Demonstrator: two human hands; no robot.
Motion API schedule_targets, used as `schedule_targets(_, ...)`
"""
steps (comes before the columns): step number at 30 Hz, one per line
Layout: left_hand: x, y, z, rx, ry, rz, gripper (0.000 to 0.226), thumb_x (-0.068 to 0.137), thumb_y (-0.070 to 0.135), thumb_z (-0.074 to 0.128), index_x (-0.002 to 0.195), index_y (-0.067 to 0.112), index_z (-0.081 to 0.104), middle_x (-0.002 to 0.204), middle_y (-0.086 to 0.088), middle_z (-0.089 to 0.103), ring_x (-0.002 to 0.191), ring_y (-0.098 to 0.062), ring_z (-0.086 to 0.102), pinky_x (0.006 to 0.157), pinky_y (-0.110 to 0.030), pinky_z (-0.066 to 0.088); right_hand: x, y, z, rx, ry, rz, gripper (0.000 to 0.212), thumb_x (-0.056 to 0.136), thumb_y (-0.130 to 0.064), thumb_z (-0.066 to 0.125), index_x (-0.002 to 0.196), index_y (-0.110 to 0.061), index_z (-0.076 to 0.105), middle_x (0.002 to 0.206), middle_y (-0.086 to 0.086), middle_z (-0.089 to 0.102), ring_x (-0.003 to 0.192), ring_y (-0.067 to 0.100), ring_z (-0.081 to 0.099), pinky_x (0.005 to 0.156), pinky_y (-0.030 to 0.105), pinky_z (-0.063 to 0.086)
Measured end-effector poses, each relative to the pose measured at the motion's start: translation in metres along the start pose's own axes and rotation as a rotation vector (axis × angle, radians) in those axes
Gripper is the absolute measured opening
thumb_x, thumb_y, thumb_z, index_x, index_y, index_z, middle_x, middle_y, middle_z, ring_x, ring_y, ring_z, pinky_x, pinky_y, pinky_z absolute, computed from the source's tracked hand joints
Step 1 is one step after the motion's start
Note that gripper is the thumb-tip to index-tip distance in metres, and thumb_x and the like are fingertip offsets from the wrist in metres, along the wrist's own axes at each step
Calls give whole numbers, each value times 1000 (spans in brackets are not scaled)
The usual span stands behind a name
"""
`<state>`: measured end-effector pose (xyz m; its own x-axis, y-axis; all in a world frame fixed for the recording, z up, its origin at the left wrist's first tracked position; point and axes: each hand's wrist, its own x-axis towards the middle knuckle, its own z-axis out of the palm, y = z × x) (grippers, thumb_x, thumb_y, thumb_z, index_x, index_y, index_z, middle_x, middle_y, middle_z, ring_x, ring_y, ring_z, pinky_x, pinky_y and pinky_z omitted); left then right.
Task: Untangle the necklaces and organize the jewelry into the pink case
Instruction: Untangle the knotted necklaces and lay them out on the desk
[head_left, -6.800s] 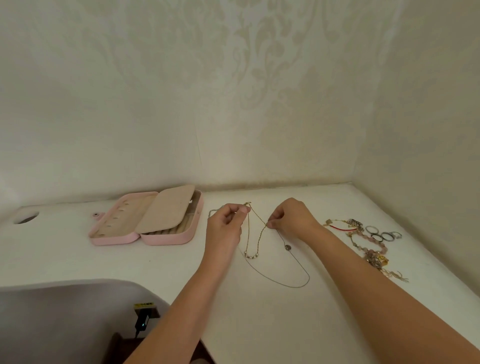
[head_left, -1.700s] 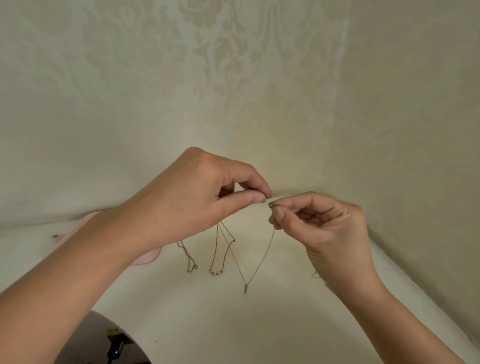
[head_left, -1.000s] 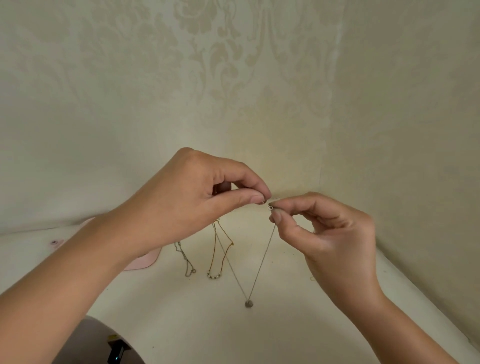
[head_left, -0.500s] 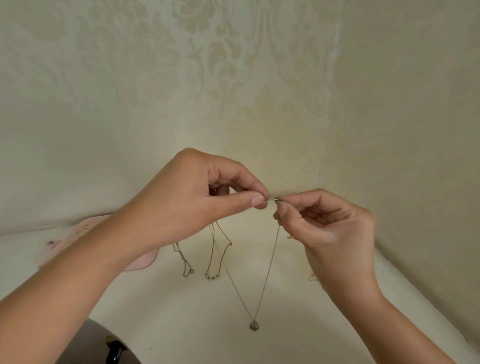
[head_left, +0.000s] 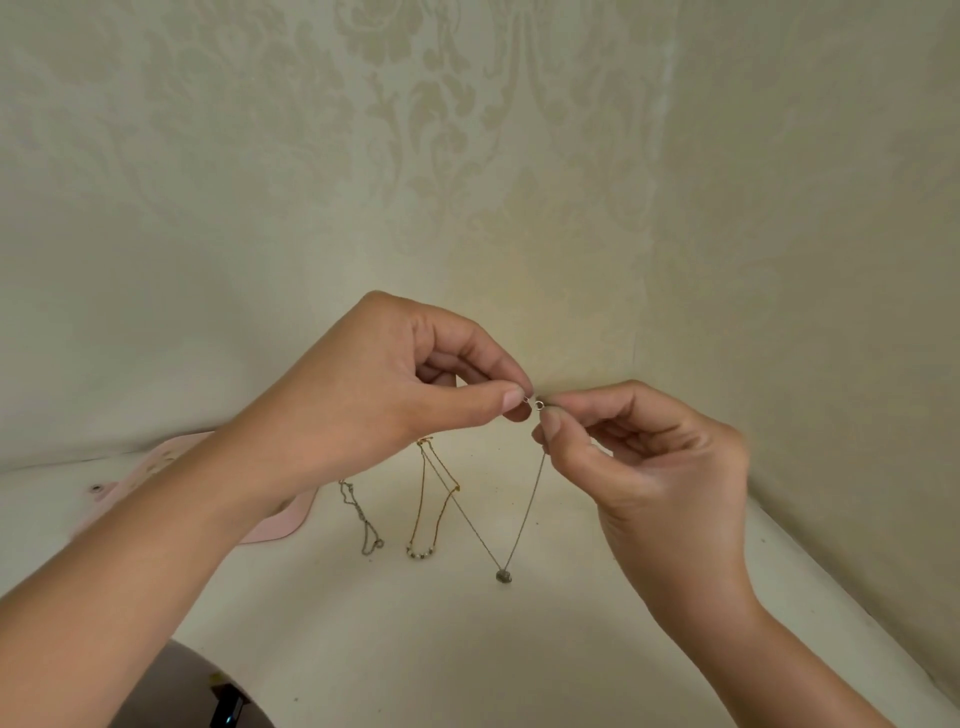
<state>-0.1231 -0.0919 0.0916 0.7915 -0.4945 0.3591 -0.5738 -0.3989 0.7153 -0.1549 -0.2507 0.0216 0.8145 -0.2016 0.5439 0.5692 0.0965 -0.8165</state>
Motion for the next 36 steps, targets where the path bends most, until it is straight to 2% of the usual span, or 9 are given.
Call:
schedule_targets(5,0,1,2,0,10,-6,11,71,31,70,80,29,75,73,8,74,67,-46,54,62,-46,46,0,-1,-1,-13,30,-29,22,73,3,74,69,-18,73,66,-8,71,63,3,64,64,12,47)
schedule_targets(7,-1,2,4,-5,32,-1,11,72,31,69,81,29,74,73,8,74,75,-47,58,70,-56,50,1,-1,-1,-7,37,-6,20,73,2,74,68,-17,73,64,-6,71,61,4,63,63,13,47)
schedule_targets(9,-2,1,6,-20,56,6,10,73,31,69,81,30,74,74,8,74,81,-44,61,78,-57,51,2,-2,0,13,38,27,17,74,0,74,65,-15,73,64,-5,71,60,4,63,61,13,47)
schedule_targets(11,-3,0,8,-42,74,24,5,76,27,72,80,29,75,75,7,74,76,-38,64,78,-53,53,2,-3,1,56,45,63,12,73,-5,74,65,-14,72,61,-3,70,58,4,63,58,11,46)
schedule_targets(14,-4,-1,13,-90,138,63,7,78,16,77,76,23,76,70,5,73,53,-13,53,59,-28,46,2,-9,3,139,69,82,8,64,-17,70,66,-10,71,57,-2,67,53,3,59,53,9,44)
schedule_targets(20,-5,-9,36,-237,304,117,10,72,11,74,74,21,75,58,9,68,45,-6,33,46,-13,32,0,-12,4,197,113,59,1,67,-7,69,67,-6,69,56,-2,68,53,4,63,55,10,46)
schedule_targets(24,-5,-13,48,-284,386,133,10,70,14,70,75,22,74,65,5,72,47,-9,34,47,-12,36,3,-10,2,196,128,81,5,66,-10,69,68,-5,70,58,0,68,54,5,62,56,10,47)
schedule_targets(28,-5,-16,51,-246,427,150,10,70,19,73,76,26,75,63,4,71,50,-26,33,47,-14,35,3,-10,2,193,117,79,8,63,-14,69,66,-7,70,58,0,68,53,5,62,55,11,46)
schedule_targets(36,-8,-16,52,-140,452,224,8,72,19,77,74,27,74,54,13,62,44,-4,33,48,-9,32,5,-6,1,204,101,82,3,68,-10,69,67,-8,70,59,0,69,55,5,63,58,13,48)
